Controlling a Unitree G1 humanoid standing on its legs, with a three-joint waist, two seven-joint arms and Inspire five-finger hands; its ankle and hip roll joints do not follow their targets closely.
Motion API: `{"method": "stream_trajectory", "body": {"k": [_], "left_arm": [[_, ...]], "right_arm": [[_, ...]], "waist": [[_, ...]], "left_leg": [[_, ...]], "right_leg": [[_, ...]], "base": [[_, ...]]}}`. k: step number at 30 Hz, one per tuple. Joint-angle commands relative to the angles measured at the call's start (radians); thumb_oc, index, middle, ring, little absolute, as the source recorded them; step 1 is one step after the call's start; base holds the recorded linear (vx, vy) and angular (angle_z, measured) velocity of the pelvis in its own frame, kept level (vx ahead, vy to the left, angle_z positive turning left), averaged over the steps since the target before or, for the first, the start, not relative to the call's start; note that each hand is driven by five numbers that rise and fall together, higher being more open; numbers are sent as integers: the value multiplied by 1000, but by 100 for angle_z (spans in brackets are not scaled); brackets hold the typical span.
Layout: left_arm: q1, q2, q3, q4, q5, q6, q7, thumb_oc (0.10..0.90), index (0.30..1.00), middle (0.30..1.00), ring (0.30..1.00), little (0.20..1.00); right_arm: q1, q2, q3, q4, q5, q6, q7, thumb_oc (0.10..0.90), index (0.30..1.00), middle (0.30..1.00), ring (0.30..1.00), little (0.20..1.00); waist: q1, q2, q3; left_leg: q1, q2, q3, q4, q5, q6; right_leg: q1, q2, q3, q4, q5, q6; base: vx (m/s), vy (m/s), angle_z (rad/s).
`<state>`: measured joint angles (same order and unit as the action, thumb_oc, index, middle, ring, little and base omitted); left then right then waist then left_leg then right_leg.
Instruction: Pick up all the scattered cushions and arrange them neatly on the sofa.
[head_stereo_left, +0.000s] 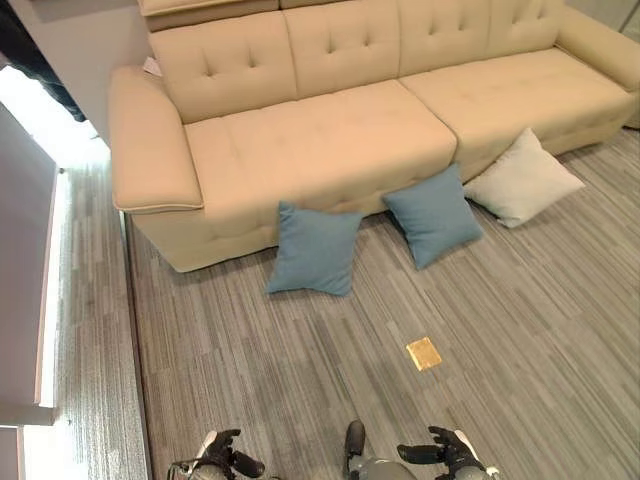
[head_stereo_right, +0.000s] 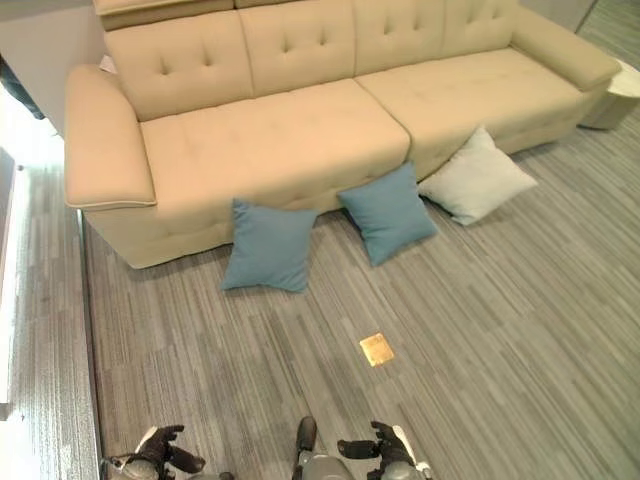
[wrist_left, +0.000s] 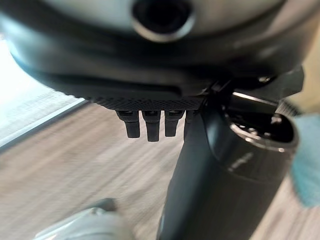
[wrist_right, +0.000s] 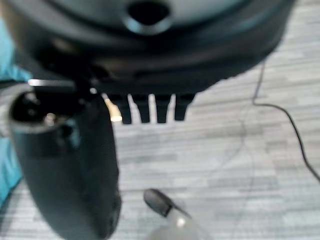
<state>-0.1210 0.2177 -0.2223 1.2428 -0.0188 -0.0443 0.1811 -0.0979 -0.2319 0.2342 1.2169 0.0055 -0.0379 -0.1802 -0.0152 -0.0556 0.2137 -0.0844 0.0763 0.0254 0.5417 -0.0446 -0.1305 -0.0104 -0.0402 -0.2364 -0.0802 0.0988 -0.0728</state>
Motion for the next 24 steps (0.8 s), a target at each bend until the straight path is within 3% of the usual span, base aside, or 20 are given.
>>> {"method": "stream_trajectory", "body": {"k": [1, 5, 9, 14, 15, 16, 17, 18, 19, 20, 24], "left_arm": [[-18, -10, -41, -27, -14, -18, 3, 800, 900, 900, 900, 900], [-12, -14, -49, -15, -6, -14, 0, 800, 900, 900, 900, 900], [-2, -13, -52, -12, -3, -15, -2, 800, 900, 900, 900, 900], [13, -12, -36, -1, -9, -14, -8, 800, 900, 900, 900, 900], [13, -12, -34, 4, -7, -13, -7, 800, 900, 900, 900, 900], [10, -6, -29, 9, -3, -10, -3, 800, 900, 900, 900, 900], [10, -6, -29, 9, -3, -10, -3, 800, 900, 900, 900, 900], [5, 3, -28, 6, 1, -5, 1, 800, 900, 900, 900, 900], [5, 3, -27, 6, 1, -5, 1, 800, 900, 900, 900, 900], [-1, 11, -28, 3, -3, -7, 1, 800, 900, 900, 900, 900], [-4, 19, -21, 1, -9, -8, 0, 800, 900, 900, 900, 900]], "right_arm": [[-9, -48, 23, 28, 19, -12, -19, 800, 900, 900, 900, 900], [1, -53, 21, 24, 30, -15, -21, 800, 900, 900, 900, 900], [7, -50, 10, 29, 45, -16, -26, 800, 900, 900, 900, 900], [23, -37, 2, 42, 34, -15, -20, 800, 900, 900, 900, 900], [26, -33, -2, 41, 36, -16, -18, 800, 900, 900, 900, 900], [27, -27, -6, 41, 31, -13, -11, 800, 900, 900, 900, 900], [27, -27, -6, 41, 31, -13, -11, 800, 900, 900, 900, 900], [22, -23, -3, 42, 31, -7, -9, 800, 900, 900, 900, 900], [22, -23, -3, 42, 31, -7, -9, 800, 900, 900, 900, 900], [21, -20, -2, 34, 33, -9, -8, 800, 900, 900, 900, 900], [16, -15, 3, 28, 29, -11, -10, 800, 900, 900, 900, 900]], "waist": [[-18, -4, 37], [-11, -7, 26], [6, 12, 18], [20, 6, -13], [20, 4, -20], [18, 4, -23], [18, 5, -25], [6, 12, -16], [7, 11, -16], [0, 24, -6], [-3, 34, -2]], "left_leg": [[-25, -20, 66, -66, 19, 82], [-71, -42, 95, -235, -20, 101], [-109, -47, 98, -421, 81, 87], [-85, -78, 74, -447, 66, 115], [-69, -83, 78, -456, 56, 124], [-23, -102, 81, -482, 36, 150], [-26, -100, 81, -482, 37, 150], [14, -107, 81, -507, 28, 172], [14, -108, 82, -508, 29, 173], [44, -105, 81, -531, 22, 181], [96, -104, 72, -561, 2, 185]], "right_leg": [[9, -16, 64, 118, -169, 65], [61, -7, 67, 95, -204, 80], [122, 24, 85, 74, -238, 92], [154, 4, 107, 124, -263, 120], [145, -6, 110, 154, -260, 131], [98, -35, 112, 277, -229, 166], [96, -34, 113, 276, -227, 166], [22, -53, 120, 421, -155, 195], [20, -54, 122, 424, -157, 195], [-35, -62, 113, 522, -135, 199], [-73, -87, 46, 480, -152, 178]], "base": [[285, -91, 6], [236, -14, 10], [253, 56, 2], [274, 157, -23], [212, 195, -26], [209, 194, -16], [211, 245, -3], [78, 112, 0], [167, 202, 3], [86, 92, 9], [204, 47, 15]]}}
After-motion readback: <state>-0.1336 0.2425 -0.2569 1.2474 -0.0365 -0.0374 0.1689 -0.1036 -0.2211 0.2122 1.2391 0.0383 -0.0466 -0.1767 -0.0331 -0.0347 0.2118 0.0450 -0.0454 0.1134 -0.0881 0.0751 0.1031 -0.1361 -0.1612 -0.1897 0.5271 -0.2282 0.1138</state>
